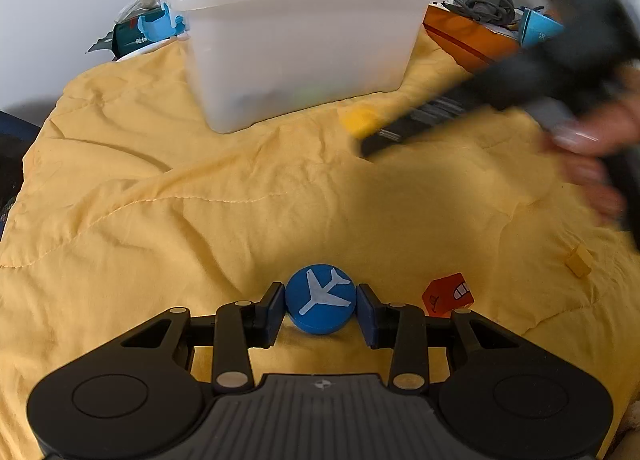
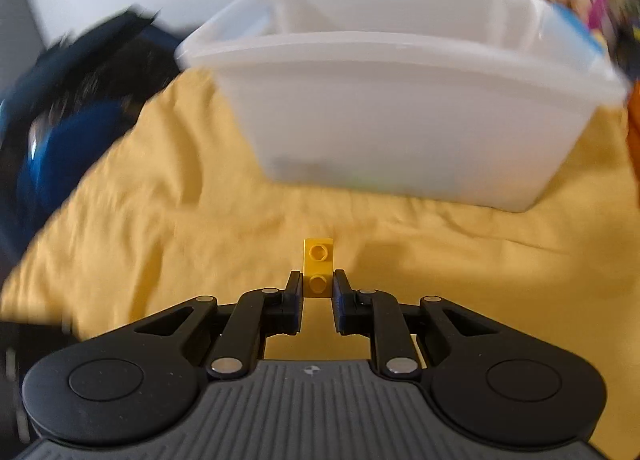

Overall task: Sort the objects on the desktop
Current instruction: 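Grasp the blue airplane disc with the left tool while the right tool grasps the small yellow brick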

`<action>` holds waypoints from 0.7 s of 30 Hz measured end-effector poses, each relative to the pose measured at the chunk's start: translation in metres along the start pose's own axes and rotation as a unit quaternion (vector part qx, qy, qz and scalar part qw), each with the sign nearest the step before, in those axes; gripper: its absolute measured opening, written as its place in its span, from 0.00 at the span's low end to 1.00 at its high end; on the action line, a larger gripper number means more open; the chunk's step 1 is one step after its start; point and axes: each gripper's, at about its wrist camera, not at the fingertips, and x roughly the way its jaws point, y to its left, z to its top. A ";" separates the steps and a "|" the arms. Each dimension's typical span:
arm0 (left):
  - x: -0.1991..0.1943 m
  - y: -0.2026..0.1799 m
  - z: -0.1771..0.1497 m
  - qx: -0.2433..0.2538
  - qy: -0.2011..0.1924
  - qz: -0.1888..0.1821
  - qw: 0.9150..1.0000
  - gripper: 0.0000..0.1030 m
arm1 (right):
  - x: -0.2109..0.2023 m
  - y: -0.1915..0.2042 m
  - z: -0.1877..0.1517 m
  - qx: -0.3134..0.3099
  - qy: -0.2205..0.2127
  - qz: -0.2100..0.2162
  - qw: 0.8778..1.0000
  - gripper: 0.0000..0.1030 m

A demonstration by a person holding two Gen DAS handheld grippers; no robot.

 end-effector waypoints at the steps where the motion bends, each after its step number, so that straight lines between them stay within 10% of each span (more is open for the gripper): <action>1: 0.001 0.000 0.000 0.000 -0.002 0.000 1.000 0.41 | -0.008 -0.001 -0.007 -0.017 0.011 -0.005 1.000 0.17; 7: 0.005 -0.002 0.002 -0.002 -0.008 0.001 1.000 0.42 | -0.021 0.000 -0.049 -0.070 0.062 -0.052 0.994 0.17; 21: -0.002 -0.006 -0.003 -0.020 0.000 0.013 1.000 0.42 | -0.028 0.001 -0.063 -0.073 0.009 -0.066 0.995 0.36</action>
